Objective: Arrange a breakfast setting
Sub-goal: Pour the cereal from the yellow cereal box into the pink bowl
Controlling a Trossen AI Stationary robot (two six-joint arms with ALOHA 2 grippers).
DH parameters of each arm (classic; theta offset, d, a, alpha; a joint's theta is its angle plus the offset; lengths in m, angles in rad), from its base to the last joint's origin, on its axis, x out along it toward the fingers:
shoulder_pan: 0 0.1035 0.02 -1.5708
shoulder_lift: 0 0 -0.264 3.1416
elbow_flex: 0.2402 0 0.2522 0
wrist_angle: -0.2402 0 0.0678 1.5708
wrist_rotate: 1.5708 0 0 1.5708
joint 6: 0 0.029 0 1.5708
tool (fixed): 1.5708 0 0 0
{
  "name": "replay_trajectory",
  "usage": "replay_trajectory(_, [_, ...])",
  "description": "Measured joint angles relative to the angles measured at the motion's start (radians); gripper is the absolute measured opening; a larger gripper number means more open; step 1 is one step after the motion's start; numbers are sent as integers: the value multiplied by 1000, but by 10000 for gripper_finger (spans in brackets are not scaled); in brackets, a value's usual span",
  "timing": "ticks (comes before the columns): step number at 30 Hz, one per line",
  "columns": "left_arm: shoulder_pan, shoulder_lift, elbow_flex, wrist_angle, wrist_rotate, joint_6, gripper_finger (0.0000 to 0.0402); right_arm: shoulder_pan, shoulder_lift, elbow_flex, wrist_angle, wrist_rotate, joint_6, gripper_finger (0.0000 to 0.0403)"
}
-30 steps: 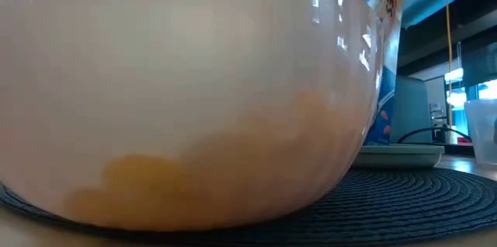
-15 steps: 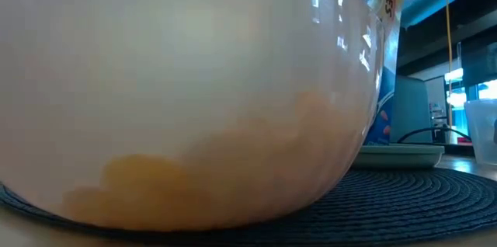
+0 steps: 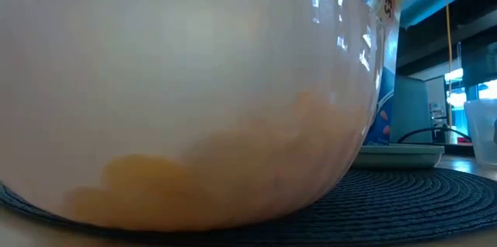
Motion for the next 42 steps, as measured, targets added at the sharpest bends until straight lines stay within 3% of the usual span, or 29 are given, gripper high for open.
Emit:
replay_trajectory(7, [0,-4,-98,51,-10,-2,350,49,44,0,-16,13,-27,201])
replay_trajectory(13, [0,-1,-194,103,-25,1,350,106,60,0,-28,104,-18,185])
replay_trajectory(16, [0,-1,-217,148,-36,7,350,109,72,0,-33,133,2,150])
replay_trajectory(21, [0,-2,-233,236,-93,12,350,110,91,0,-53,149,15,38])
replay_trajectory(23, [9,-2,-248,299,-98,31,350,110,94,0,-51,151,-6,11])
replay_trajectory(31, [91,-2,-378,599,-29,166,350,103,94,31,-30,242,-33,5])
replay_trajectory(39, [195,-2,-507,905,108,237,350,105,92,83,-29,198,-37,9])
replay_trajectory(42, [222,-2,-528,941,131,245,350,105,85,83,-24,153,-52,19])
